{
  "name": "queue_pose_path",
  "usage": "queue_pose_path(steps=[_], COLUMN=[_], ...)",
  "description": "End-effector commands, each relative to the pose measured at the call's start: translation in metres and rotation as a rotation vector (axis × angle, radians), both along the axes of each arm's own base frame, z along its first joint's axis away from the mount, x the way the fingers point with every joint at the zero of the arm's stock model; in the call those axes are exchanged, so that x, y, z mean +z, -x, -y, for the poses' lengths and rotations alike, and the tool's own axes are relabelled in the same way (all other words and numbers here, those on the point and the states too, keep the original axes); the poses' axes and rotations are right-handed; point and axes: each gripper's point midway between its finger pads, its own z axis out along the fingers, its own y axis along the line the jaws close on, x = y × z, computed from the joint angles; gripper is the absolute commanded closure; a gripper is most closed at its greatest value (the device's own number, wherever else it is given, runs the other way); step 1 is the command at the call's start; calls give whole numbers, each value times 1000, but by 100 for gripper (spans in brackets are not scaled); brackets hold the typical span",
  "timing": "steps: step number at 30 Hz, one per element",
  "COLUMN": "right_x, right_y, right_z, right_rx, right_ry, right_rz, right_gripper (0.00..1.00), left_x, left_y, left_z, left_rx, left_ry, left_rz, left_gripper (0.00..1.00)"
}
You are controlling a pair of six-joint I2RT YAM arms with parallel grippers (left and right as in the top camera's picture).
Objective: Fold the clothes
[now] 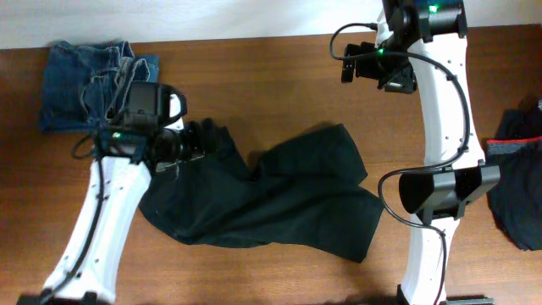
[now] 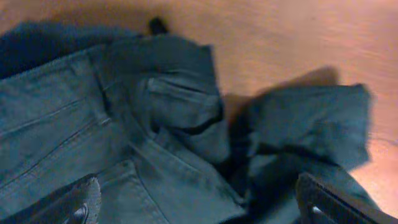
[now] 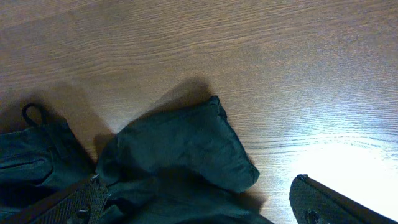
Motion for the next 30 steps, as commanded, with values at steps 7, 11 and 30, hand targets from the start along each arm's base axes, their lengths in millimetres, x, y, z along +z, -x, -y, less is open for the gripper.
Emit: queue_pose_path(steps=[7,11,30], right_x=[18,18,19], right_y=[5,5,5], right_z=[2,2,3], right_rx=[-3,-3,-5], right_ry=[-9,-9,-9], right_rz=[40,40,42], right_gripper=[1,1,1], left_x=[-77,-89,-93], left_y=[-11,-8,12], left_z=[-19,-19,-4], left_rx=[116,132,99], left_ry=[-116,-118,-36], left_rz=[-211,-254,-354], left_gripper=[1,1,99])
